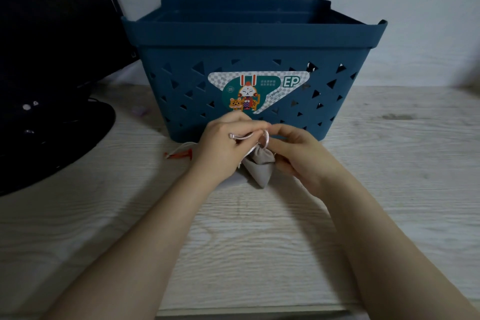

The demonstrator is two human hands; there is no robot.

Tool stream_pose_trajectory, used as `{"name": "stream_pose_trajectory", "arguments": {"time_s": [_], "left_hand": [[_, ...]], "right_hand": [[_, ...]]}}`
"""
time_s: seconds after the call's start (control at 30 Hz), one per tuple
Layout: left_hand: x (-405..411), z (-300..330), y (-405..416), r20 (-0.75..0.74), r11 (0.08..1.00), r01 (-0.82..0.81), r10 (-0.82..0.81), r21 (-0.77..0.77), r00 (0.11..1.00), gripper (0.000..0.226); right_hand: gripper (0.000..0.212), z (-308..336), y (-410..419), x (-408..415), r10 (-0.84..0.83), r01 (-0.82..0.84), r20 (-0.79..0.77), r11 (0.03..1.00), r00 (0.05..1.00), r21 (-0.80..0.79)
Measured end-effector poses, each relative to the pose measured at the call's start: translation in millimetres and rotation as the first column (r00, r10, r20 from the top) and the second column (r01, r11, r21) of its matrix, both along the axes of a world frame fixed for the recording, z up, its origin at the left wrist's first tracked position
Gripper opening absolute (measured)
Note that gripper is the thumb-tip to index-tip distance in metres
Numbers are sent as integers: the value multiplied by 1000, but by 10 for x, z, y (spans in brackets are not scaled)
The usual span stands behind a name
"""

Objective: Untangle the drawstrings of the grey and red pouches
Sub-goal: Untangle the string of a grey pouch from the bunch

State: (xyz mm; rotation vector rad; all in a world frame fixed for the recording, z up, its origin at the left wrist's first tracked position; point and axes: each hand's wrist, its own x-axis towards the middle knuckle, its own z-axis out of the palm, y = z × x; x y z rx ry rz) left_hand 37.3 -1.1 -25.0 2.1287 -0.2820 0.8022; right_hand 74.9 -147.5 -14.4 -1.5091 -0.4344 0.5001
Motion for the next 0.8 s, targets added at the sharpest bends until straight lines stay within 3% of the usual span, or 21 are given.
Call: {"name": "stream_pose_trajectory", "arguments": {"time_s": [0.17, 0.27, 0.33, 0.47, 0.6, 0.73, 0.8], "left_hand": [[14, -7, 21, 42, 1000, 25, -26, 13, 999, 31], [24, -19, 24, 32, 999, 40, -40, -15, 999, 31], [17, -26, 16, 15, 999, 44, -43, -21, 999, 30], [-19, 7, -29, -4, 999, 38, -38, -19, 999, 27], [-42, 44, -28, -86, 993, 10, -20, -115, 996, 24], [-27, 29, -37, -103, 975, -38, 15, -219, 995, 50], [-19, 25, -33, -95, 972, -61, 40, -229, 995, 45]], "right_hand": [[8, 32, 3, -30, -19, 9, 82, 993, 996, 119], [17, -2, 0, -3, -67, 67, 278, 998, 958, 11], [23, -7, 0, 13, -73, 90, 328, 995, 942, -36], [27, 10, 4, 36, -125, 131, 185, 991, 975, -17], [46, 34, -31, 89, -216, 231, -92, 952, 972, 200], [41, 60, -75, 89, -91, 201, -264, 880, 960, 430], [36, 59, -72, 80, -6, 178, -324, 845, 946, 505]]}}
